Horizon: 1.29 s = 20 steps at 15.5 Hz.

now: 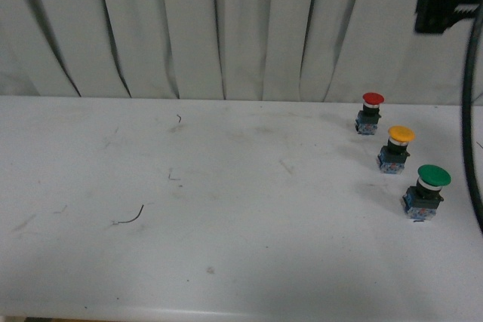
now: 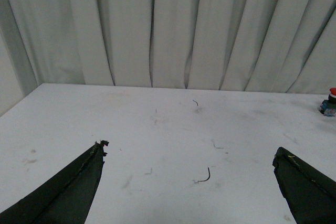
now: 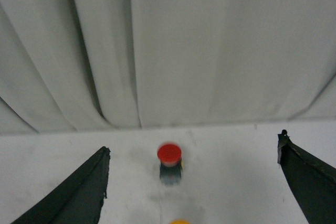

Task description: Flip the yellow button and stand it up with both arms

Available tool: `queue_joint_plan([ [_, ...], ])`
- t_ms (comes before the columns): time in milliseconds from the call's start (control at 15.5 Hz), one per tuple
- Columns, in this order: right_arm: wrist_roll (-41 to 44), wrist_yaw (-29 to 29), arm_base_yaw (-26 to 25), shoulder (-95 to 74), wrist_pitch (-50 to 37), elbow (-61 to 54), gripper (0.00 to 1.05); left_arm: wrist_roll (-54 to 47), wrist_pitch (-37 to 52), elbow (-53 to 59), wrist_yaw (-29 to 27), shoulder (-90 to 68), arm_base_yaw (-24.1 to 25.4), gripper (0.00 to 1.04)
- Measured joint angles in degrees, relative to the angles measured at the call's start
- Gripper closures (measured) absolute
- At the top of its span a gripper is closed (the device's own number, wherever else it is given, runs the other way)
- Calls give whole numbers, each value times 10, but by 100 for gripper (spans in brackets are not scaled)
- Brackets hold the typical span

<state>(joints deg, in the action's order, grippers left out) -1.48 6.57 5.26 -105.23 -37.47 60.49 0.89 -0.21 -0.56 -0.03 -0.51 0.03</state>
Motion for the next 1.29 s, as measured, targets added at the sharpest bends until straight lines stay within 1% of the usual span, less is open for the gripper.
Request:
queue_joint_plan([
  [129,3,-6,0,30,-41,-33,14,0,0,0,0,0,0,7],
  [194,8,-2,8,151,-59,-141,30,0,0,0,0,0,0,7],
  [258,10,15,24,243,-34,-218,41,0,0,0,0,0,0,7],
  [323,11,19,38,338,-24,-302,54,0,0,0,0,0,0,7],
  [387,11,12,34,399,-35,-358,67,0,0,0,0,0,0,7],
  [452,11,10,20,429,-40,-388,78,0,0,0,0,0,0,7],
  [581,12,-5,6,470,-43,-446,103,0,0,0,0,0,0,7],
  [774,13,-28,-16,540,-33,-500,103,0,0,0,0,0,0,7],
  [839,13,-59,-45,559,-24,-514,103,0,0,0,0,0,0,7],
  [903,13,-59,-57,579,-16,-527,103,0,0,0,0,0,0,7],
  [1290,13,-66,-53,707,63,-575,103,0,0,0,0,0,0,7],
])
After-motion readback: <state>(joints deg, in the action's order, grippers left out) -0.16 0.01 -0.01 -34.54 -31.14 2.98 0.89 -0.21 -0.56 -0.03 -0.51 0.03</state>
